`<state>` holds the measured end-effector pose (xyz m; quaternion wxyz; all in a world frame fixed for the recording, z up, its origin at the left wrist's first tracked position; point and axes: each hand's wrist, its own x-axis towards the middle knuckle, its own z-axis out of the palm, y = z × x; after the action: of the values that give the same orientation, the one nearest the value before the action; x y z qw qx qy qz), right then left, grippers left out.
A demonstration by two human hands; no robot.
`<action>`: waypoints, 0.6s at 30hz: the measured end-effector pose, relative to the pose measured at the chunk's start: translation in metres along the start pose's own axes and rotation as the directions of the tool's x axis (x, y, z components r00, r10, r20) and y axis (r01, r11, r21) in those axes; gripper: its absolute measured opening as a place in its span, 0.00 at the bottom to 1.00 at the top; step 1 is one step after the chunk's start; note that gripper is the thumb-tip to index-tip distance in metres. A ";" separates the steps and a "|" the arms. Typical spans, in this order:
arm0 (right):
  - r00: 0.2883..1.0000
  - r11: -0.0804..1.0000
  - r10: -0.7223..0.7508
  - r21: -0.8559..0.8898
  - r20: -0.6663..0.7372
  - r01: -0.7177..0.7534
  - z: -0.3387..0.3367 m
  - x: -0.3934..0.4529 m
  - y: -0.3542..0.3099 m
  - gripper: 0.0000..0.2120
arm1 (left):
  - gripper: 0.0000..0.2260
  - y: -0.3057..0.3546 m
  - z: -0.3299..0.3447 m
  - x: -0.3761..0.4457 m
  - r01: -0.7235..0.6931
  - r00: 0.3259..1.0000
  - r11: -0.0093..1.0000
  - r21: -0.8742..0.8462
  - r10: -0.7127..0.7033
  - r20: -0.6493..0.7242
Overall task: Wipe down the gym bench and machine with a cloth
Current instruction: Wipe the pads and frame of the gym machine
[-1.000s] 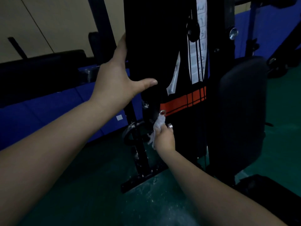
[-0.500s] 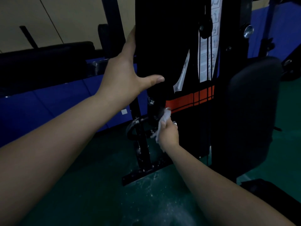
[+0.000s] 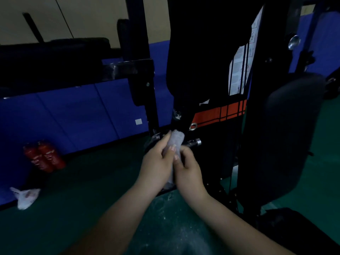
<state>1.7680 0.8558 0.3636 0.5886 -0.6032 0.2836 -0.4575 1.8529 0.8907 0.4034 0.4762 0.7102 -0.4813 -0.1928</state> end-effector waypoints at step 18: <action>0.953 0.918 -0.237 -0.277 0.189 0.283 -0.064 0.095 -0.060 0.22 | 0.19 -0.006 0.059 0.048 -0.141 0.901 0.979 -0.150 0.064 -0.429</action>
<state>1.7391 0.7521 0.4352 0.4436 -0.7509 0.2214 -0.4363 1.8347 0.8206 0.3788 0.6397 0.6635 -0.3847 -0.0511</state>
